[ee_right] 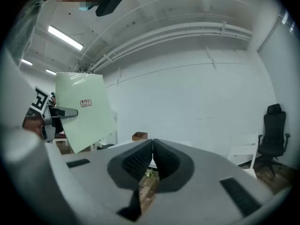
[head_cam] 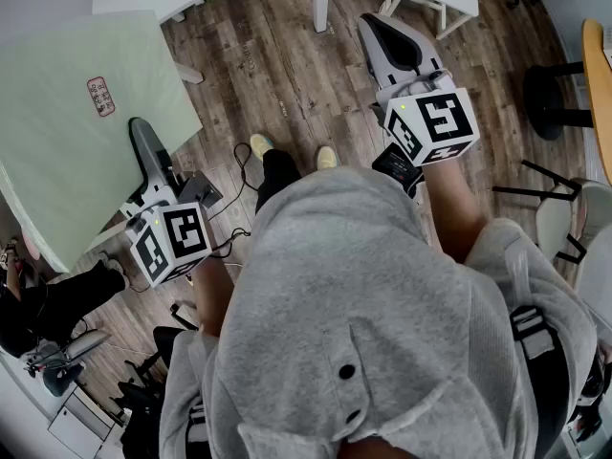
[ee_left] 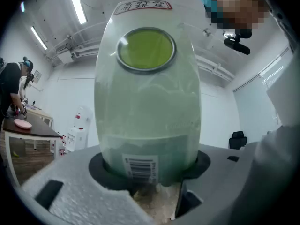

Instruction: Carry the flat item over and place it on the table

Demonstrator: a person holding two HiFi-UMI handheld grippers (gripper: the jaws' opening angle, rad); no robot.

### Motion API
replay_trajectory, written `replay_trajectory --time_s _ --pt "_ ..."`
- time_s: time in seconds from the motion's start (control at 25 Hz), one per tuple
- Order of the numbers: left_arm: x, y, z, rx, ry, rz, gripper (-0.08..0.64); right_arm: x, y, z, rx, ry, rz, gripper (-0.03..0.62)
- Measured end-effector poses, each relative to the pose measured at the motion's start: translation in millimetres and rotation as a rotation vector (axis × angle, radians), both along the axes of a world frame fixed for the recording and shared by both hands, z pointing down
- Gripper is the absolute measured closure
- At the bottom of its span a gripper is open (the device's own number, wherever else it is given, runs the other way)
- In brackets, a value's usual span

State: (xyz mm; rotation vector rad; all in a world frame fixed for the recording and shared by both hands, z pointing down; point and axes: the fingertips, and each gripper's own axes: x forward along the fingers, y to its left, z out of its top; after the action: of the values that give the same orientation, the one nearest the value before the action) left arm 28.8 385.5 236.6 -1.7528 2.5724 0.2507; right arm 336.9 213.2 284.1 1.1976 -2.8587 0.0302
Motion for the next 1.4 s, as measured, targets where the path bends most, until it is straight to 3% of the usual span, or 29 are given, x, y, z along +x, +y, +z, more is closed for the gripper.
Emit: replay_trajectory --time_s 0.44,1.4 --pt "7.4 4.6 -1.4 0.008 -0.005 -0.009 0.282 5.0 1.0 -5.2 -0.019 -0.073 -0.009 0.566" --pt "-22.6 -55.0 10.2 -0.026 -0.002 0.017 0.282 -41.7 -39.9 13.4 -0.069 -0.038 -0.066 0.566"
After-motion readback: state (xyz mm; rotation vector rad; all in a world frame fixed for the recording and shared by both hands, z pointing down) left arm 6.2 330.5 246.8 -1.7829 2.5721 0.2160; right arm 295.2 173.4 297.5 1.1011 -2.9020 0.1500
